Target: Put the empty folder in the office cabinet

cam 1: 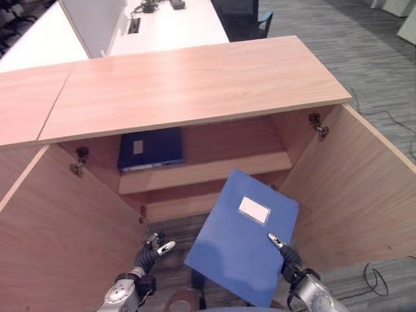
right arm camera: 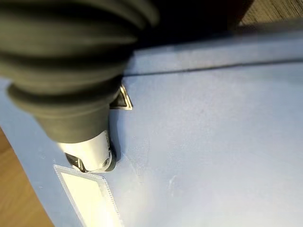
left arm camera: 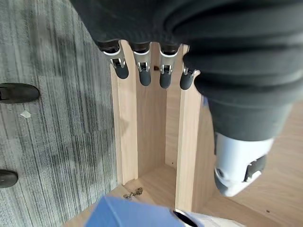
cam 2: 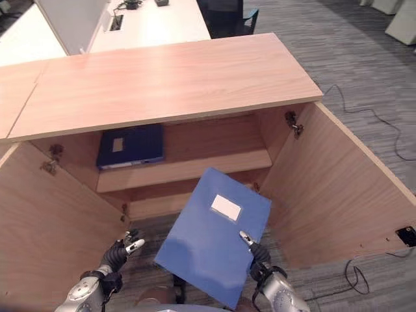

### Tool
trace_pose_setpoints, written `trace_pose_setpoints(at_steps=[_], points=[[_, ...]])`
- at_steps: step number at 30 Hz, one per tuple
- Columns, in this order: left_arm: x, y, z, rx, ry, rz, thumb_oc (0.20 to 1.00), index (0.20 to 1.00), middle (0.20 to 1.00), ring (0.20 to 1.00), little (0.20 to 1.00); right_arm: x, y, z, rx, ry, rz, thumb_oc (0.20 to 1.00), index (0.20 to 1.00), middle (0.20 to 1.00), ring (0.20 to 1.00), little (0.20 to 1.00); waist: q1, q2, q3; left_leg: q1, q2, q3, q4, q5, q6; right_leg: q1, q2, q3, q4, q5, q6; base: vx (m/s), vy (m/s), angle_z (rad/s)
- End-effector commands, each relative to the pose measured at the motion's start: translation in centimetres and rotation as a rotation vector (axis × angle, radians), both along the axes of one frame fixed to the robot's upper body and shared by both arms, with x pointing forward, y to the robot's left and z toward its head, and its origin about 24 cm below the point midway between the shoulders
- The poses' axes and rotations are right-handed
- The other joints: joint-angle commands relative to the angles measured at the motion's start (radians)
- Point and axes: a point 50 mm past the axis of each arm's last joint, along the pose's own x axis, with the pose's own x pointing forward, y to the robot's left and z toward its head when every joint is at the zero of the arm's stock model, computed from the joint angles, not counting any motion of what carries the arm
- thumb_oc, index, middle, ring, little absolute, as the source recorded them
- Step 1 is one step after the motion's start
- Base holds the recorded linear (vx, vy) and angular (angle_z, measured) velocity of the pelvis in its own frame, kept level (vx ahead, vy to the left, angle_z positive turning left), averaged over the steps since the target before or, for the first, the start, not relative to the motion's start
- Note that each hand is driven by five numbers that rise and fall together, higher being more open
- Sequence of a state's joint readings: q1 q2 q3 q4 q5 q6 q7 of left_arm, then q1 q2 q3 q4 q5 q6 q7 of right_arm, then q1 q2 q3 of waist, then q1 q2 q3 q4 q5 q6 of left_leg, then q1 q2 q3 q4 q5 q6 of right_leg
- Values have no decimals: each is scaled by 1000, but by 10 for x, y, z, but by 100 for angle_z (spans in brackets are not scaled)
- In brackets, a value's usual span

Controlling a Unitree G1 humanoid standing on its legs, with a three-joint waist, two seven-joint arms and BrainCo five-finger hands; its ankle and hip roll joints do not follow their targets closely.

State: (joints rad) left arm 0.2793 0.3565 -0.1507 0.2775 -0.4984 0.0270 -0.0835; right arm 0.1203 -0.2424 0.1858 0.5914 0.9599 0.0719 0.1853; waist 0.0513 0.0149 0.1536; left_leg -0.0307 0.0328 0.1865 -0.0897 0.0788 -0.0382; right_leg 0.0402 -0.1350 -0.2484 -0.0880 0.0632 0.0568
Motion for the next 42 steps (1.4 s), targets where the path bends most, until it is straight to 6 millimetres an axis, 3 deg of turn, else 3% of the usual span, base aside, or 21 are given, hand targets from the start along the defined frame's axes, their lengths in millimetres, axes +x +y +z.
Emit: trace_pose_setpoints(at_steps=[1, 3, 4, 8, 11, 13, 14, 16, 17, 18, 19, 20, 21, 22, 25, 29, 33, 34, 36, 39, 42], points=[[4, 7, 12, -23, -78, 36, 1000, 1000, 1000, 1000, 1000, 23, 10, 16, 36, -125, 33, 200, 200, 200, 200, 200, -11, -4, -41, -50, -20, -30, 40, -17, 8, 104, 25, -27, 23, -156, 32, 183, 239, -7], [3, 10, 10, -36, -63, 34, 1000, 1000, 1000, 1000, 1000, 22, 16, 12, 56, -105, 16, 200, 200, 200, 200, 200, -7, 4, -58, -17, -54, -22, 16, -40, 42, 83, -20, -15, 88, -163, 67, 191, 278, -1], [3, 10, 11, -36, -63, 34, 1000, 1000, 1000, 1000, 1000, 22, 16, 12, 57, -105, 16, 200, 200, 200, 200, 200, -6, 4, -58, -18, -54, -21, 16, -40, 42, 82, -20, -14, 90, -163, 67, 147, 255, -5], [4, 22, 12, 63, -40, 2, 1000, 1000, 1000, 1000, 1000, 26, 25, 14, 82, -112, 26, 200, 200, 200, 200, 200, -12, 16, -39, 37, -106, -28, 2, -100, 85, -24, -112, 16, 355, -102, 108, 115, 214, -15], [2, 25, 5, 113, 3, -20, 1000, 1000, 1000, 1000, 1000, 26, 28, 15, 87, -121, 41, 200, 200, 200, 200, 200, -25, 30, -20, 62, -98, -29, 2, -114, 93, -91, -123, 4, 448, -74, 90, 93, 122, -1], [-4, 27, -10, 150, 73, -1, 1000, 1000, 1000, 1000, 1000, 28, 28, 17, 84, -127, 39, 200, 200, 200, 200, 200, -39, 43, -9, 70, -84, -38, 2, -116, 88, -138, -84, 16, 397, -101, 72, 76, -25, -4], [-11, 30, -23, 173, 137, 17, 1000, 1000, 1000, 1000, 1000, 30, 28, 17, 84, -126, 35, 200, 200, 200, 200, 200, -47, 45, -2, 77, -79, -40, 2, -117, 85, -157, -59, 28, 356, -100, 69, 37, -88, 8], [-30, 27, -52, 162, 293, 96, 1000, 1000, 1000, 1000, 1000, 35, 30, 19, 101, -133, 23, 200, 200, 200, 200, 200, -63, 40, 15, 81, -75, -44, 2, -109, 81, -204, -17, 64, 247, -41, 71, 29, -91, 0], [-29, 27, -52, 161, 292, 96, 1000, 1000, 1000, 1000, 1000, 35, 30, 19, 100, -134, 23, 200, 200, 200, 200, 200, -63, 41, 16, 82, -75, -44, 2, -109, 81, -203, -17, 64, 246, -41, 71, 93, -82, -4], [-41, 26, -67, 178, 387, 127, 1000, 1000, 1000, 1000, 1000, 38, 31, 19, 113, -133, 9, 200, 200, 200, 200, 200, -71, 35, 22, 93, -73, -50, 2, -113, 76, -221, -6, 85, 201, -17, 78, 173, -129, 10], [-66, 27, -84, 245, 547, 121, 1000, 1000, 1000, 1000, 1000, 40, 33, 19, 127, -135, -9, 200, 200, 200, 200, 200, -77, 23, 21, 109, -72, -59, 2, -119, 71, -227, -4, 86, 169, 3, 86, 255, -178, 21], [-83, 29, -90, 291, 629, 107, 1000, 1000, 1000, 1000, 1000, 40, 31, 18, 131, -136, -26, 200, 200, 200, 200, 200, -77, 14, 15, 119, -74, -60, 6, -126, 69, -203, -12, 71, 141, 8, 87, 196, -133, 20], [-83, 29, -90, 291, 629, 107, 1000, 1000, 1000, 1000, 1000, 40, 31, 18, 131, -136, -26, 200, 200, 200, 200, 200, -78, 14, 16, 119, -74, -61, 6, -126, 69, -202, -12, 71, 141, 8, 87, 271, -146, 16], [-117, 31, -97, 306, 765, 128, 1000, 1000, 1000, 1000, 1000, 38, 30, 18, 148, -137, -40, 200, 200, 200, 200, 200, -77, 6, -10, 140, -68, -58, 4, -135, 61, -176, -13, 58, 133, 10, 78, 262, -143, 17], [-137, 32, -99, 280, 825, 173, 1000, 1000, 1000, 1000, 1000, 37, 25, 19, 123, -149, -17, 200, 200, 200, 200, 200, -76, 10, -31, 148, -39, -62, 2, -134, 44, -159, -4, 44, 143, -6, 65, 241, -188, 9], [-140, 34, -98, 267, 828, 228, 1000, 1000, 1000, 1000, 1000, 37, 18, 23, 108, -174, -21, 200, 200, 200, 200, 200, -81, 16, -35, 152, -7, -82, 3, -133, 19, -147, 11, 21, 155, -36, 44, 159, -189, 20], [-87, 24, -95, 281, 684, 212, 1000, 1000, 1000, 1000, 1000, 39, 3, 34, 59, -218, -57, 200, 200, 200, 200, 200, -103, 9, -13, 51, 60, -30, 160, -163, -46, -108, 7, -55, 154, -116, 13, 124, -212, 56], [-87, 24, -95, 281, 684, 212, 1000, 1000, 1000, 1000, 1000, 40, 3, 34, 59, -218, -57, 200, 200, 200, 200, 200, -104, 9, -12, 50, 61, -30, 162, -164, -46, -108, 7, -55, 154, -116, 12, 29, -100, 66], [-69, 19, -92, 324, 612, 152, 1000, 1000, 1000, 1000, 1000, 54, -11, 50, -5, -289, -85, 200, 200, 200, 200, 200, -96, 0, 11, -79, 84, 2, 178, -98, -54, -92, -15, -97, 141, -128, 10, -29, -38, 72], [-71, 21, -91, 332, 608, 153, 1000, 1000, 1000, 1000, 1000, 61, -13, 56, -13, -316, -112, 200, 200, 200, 200, 200, -82, 5, 7, -79, 86, -9, 134, -87, -50, -104, -11, -89, 158, -136, 12, 81, 20, 32], [-94, 26, -94, 365, 675, 145, 1000, 1000, 1000, 1000, 1000, 67, -9, 64, -33, -350, -107, 200, 200, 200, 200, 200, -78, 23, -5, -56, 75, 3, 97, -82, -34, -122, -5, -61, 180, -141, 11, 130, 116, -38]])
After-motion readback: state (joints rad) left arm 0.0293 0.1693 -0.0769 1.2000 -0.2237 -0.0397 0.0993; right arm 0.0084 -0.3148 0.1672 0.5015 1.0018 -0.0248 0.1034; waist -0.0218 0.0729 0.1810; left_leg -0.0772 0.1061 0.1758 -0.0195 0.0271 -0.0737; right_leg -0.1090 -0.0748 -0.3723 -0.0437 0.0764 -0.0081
